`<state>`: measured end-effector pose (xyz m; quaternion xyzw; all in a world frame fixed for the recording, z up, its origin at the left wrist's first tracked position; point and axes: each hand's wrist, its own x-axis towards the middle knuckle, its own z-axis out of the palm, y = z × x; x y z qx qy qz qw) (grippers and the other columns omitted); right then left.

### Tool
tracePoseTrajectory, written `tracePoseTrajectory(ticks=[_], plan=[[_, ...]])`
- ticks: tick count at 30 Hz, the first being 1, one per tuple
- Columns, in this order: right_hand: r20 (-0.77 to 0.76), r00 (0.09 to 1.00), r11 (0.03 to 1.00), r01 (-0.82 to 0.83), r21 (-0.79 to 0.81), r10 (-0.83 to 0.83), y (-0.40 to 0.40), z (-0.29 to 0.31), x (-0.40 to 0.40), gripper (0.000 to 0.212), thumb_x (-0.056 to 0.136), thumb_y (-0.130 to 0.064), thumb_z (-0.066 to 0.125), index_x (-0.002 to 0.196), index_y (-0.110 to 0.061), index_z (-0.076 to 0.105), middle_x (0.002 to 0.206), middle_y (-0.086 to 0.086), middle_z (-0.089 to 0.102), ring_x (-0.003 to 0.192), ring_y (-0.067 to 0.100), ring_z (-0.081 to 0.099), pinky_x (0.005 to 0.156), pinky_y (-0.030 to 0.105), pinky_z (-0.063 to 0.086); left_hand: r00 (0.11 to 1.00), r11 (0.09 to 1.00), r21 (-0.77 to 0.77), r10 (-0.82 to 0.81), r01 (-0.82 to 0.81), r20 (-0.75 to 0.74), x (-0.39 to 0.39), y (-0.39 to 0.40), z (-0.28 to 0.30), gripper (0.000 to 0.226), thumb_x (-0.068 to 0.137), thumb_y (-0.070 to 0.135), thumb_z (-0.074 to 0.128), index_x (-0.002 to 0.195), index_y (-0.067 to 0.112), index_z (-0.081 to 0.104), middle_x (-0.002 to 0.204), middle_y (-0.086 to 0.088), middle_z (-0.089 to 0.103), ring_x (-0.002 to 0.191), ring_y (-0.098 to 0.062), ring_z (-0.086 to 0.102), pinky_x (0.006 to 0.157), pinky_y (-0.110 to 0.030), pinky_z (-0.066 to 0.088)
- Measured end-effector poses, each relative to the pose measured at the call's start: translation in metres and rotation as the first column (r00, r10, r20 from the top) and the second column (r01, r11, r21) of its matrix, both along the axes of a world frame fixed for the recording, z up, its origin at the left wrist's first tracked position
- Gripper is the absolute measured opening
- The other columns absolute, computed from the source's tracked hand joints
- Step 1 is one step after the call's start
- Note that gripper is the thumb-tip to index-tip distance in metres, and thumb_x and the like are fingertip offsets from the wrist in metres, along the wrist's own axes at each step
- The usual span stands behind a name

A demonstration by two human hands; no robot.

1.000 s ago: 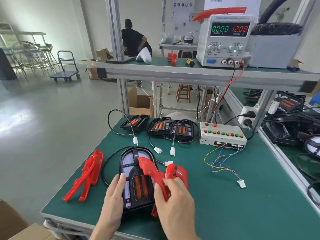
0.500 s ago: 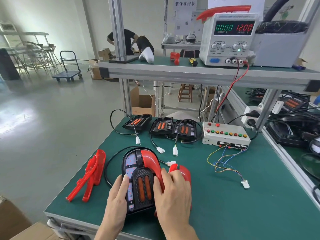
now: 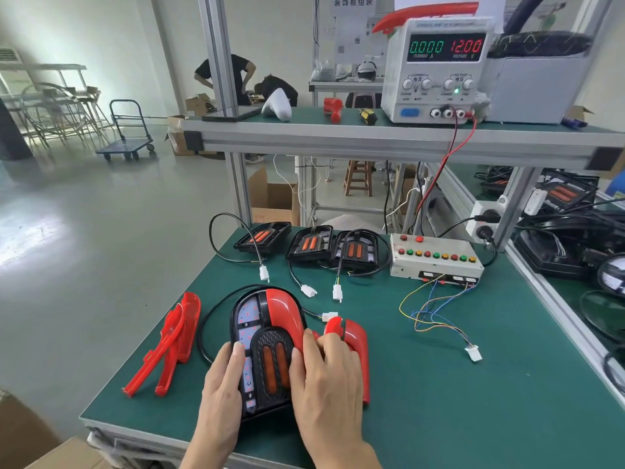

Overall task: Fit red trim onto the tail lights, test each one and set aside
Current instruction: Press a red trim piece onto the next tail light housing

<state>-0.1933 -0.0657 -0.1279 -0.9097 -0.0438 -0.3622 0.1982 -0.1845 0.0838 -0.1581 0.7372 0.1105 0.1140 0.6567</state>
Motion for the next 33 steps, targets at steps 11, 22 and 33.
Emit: tracePoseTrajectory(ticks=[11,22,33], plan=[[-0.032,0.999,1.000,0.024,0.013,-0.024,0.005,-0.001,-0.006,0.034,0.084,-0.024,0.080,0.113,-0.008,0.075,0.084,0.002,0.058,0.065,0.022,0.056,0.057,0.036,0.047,0.996,0.995,-0.075,0.065,-0.060,0.067,-0.003,-0.010,0.018,0.057,0.107,0.018,0.048,0.075,0.062,0.066,0.077,0.038,0.061,0.079,0.013,0.056,0.081,-0.022,0.046],[-0.037,0.999,1.000,-0.015,0.015,0.016,0.005,-0.003,-0.007,0.040,0.084,-0.022,0.080,0.122,-0.012,0.071,0.089,0.001,0.057,0.071,0.022,0.056,0.059,0.036,0.046,0.990,0.973,-0.228,0.069,-0.040,0.119,-0.004,-0.009,0.019,0.065,0.106,0.017,0.049,0.060,0.061,0.064,0.064,0.043,0.058,0.062,0.023,0.054,0.064,-0.003,0.048],[-0.120,0.992,0.995,-0.035,0.097,0.047,0.005,-0.003,-0.007,0.044,0.082,-0.023,0.079,0.125,-0.016,0.068,0.096,0.000,0.057,0.079,0.022,0.058,0.064,0.035,0.050,0.989,0.955,-0.294,-0.003,0.046,0.145,0.002,-0.003,0.007,0.025,0.101,0.036,0.057,0.081,0.024,0.067,0.086,0.002,0.068,0.081,-0.014,0.061,0.084,-0.042,0.047]])
